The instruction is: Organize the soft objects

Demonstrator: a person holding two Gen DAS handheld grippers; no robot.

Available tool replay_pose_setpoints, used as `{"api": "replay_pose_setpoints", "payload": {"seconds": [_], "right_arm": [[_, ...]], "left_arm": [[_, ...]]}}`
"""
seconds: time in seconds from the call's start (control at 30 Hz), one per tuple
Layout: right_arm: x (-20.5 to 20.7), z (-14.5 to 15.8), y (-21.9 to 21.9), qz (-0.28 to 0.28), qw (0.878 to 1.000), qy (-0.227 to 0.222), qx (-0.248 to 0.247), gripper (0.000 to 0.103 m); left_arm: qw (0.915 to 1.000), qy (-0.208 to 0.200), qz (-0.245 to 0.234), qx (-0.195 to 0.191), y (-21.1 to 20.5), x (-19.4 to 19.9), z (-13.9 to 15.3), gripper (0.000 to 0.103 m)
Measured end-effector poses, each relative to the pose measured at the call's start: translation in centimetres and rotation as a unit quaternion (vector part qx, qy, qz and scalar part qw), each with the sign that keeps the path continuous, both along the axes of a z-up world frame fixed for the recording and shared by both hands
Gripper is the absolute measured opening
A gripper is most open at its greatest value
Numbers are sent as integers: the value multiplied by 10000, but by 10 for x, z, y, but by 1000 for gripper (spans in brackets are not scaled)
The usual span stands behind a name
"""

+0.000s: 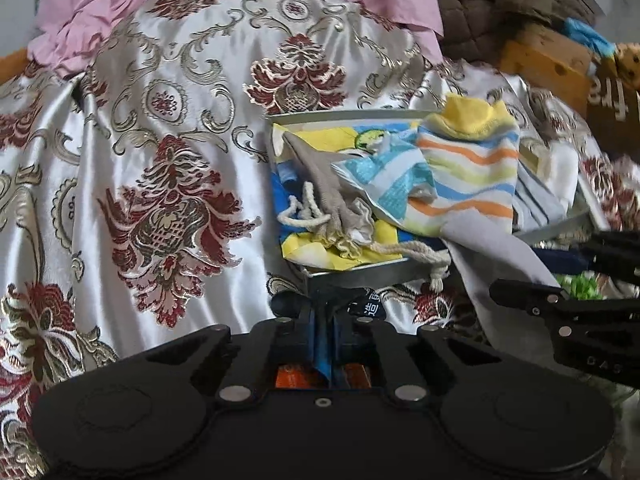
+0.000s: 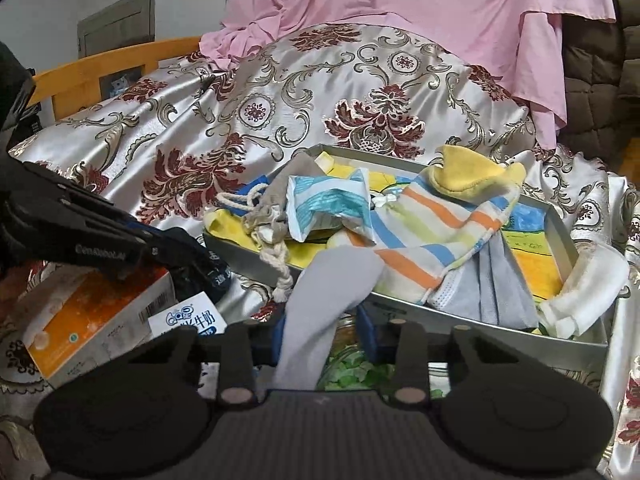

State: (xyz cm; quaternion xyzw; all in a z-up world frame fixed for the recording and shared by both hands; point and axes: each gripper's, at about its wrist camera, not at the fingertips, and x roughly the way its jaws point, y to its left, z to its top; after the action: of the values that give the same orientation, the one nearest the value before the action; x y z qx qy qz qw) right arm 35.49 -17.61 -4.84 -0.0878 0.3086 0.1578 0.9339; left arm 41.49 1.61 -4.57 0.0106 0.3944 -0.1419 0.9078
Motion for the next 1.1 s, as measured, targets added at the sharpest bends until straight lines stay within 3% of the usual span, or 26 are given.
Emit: {"api": "replay_pose_setpoints", "payload": {"seconds": [0.13,0.27,0.47,0.77,0.93,1.1], "right_arm": [[0,2,1,-9,10000,-18,-32,19],[0,6,-1,-27,10000,-56,74,11],[3,28,-9,-14,9992,-279,293,9],[48,69,-24,-434,9925,-785,831,9],[90,71,-43,-691,9845,-770,1418,9],[129,59,-47,-806,9870,-531,1287,9]], "left_arm": [[9997,-124,119,-176,2,-3,10,8],[9987,-337,125,-373,1,-6,27,7],[9956,-554,279,-703,-6,5,46,7],[9826,-1201,656,-1255,-33,72,69,8],[9787,-1231,760,-1453,-40,93,55,9],[9804,-1007,948,-1400,-35,113,28,9]]}}
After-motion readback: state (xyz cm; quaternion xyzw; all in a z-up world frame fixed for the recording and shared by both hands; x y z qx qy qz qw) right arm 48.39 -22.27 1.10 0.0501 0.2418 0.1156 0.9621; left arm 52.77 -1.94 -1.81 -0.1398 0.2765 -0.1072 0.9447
